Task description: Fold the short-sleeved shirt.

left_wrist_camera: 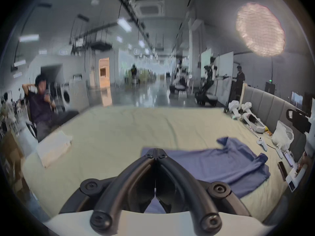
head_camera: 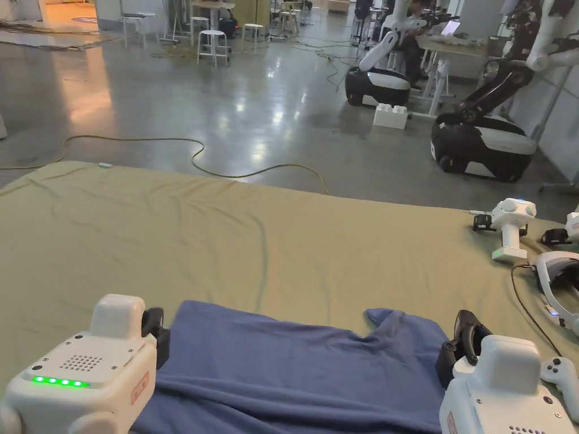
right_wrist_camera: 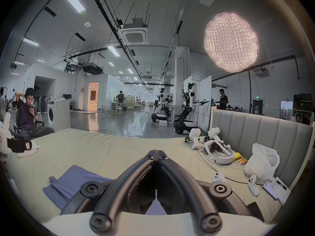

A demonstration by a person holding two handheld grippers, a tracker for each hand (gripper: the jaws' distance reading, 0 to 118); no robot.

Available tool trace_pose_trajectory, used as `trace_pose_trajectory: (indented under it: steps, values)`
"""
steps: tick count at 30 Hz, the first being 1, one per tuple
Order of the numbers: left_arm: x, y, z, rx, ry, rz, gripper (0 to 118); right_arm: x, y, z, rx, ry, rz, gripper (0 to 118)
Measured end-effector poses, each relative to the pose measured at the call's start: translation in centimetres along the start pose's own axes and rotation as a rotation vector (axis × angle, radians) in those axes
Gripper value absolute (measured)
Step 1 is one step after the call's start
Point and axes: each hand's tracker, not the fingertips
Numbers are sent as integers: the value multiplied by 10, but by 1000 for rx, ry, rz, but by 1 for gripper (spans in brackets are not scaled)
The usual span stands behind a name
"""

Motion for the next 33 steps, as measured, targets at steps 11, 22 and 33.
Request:
trace_pose_trajectory:
  steps: [11, 22, 33]
  values:
    - [-80, -40, -112, -569, -17, 140, 46, 12, -28, -11, -172, 12, 34, 0]
    - [-50, -63, -145, -814, 71, -26, 64, 24, -49, -7, -259, -8, 74, 0]
    - [-41, -76, -99, -717, 24, 3, 8, 50, -67, -16, -389, -72, 88, 7]
